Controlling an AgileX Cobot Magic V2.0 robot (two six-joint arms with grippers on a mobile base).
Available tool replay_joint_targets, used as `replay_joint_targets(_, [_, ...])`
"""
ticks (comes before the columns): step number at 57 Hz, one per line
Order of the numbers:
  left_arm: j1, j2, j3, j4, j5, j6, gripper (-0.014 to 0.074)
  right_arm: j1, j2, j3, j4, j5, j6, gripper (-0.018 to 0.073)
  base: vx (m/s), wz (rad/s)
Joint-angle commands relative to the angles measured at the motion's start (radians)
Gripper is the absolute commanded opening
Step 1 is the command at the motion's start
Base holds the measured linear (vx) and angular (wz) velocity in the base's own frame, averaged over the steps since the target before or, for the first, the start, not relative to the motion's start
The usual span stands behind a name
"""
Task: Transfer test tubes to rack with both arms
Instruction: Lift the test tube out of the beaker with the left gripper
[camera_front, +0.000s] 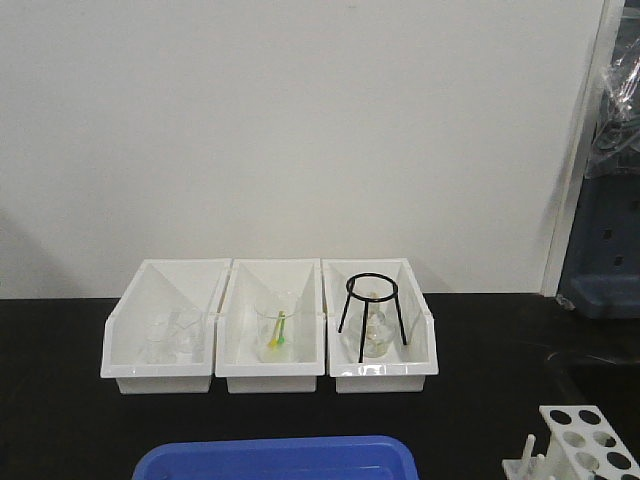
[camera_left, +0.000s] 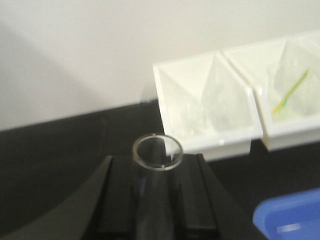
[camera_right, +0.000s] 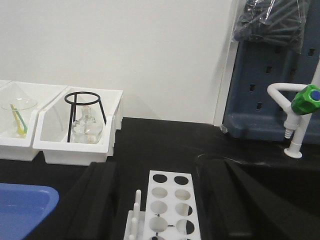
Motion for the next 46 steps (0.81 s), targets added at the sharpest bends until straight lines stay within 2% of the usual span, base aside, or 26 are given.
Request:
replay_joint_targets(1, [-0.006,-0.032,-0.102,-0.008,-0.022,-0.044,0.0115,-0.004,0.011,-0.034,0.0,-0.09,-0.001,0.0435,0.0,0.0])
replay_joint_targets(7, [-0.007,-0.03,-0.176,-0.008,0.013,-0.131,0.0116,-0.004,0.012,-0.034,0.0,-0.088,0.0,0.0435,0.0,0.0])
replay_joint_targets(16, [-0.041,-0.004,-0.223,-0.007,-0.019,-0.238,0.0116,-0.003,0.073,-0.034,0.0,-0.047,-0.006,0.0435,0.0,0.0])
replay_joint_targets(25, [-0.11,0.049,-0.221,-0.007,-0.074,-0.337,0.0116,-0.003,0.167,-0.048,0.0,-0.029,-0.011,0.0435,0.0,0.0])
replay_joint_targets(31, [-0.171,0.105,-0.221,-0.006,-0.153,-0.406,0.0116,-0.003,0.251,-0.097,0.011,0.001,-0.052,0.0435,0.0,0.0])
replay_joint_targets(35, [-0.213,0.146,-0.221,-0.005,-0.221,-0.456,0.0116,-0.003,0.309,-0.145,0.046,0.037,-0.071,0.0435,0.0,0.0])
replay_joint_targets(39, [-0.257,0.191,-0.221,0.002,-0.287,-0.503,0.0116,-0.003,0.37,-0.2,0.132,0.076,-0.099,0.0435,0.0,0.0])
replay_joint_targets(42, [-0.284,0.223,-0.221,0.003,-0.331,-0.532,0.0116,-0.003,0.419,-0.238,0.202,0.102,-0.146,0.0435,0.0,0.0])
replay_joint_targets(46, [-0.32,0.273,-0.221,0.004,-0.382,-0.568,0.0116,-0.003,0.483,-0.292,0.302,0.141,-0.279,0.0435,0.0,0.0])
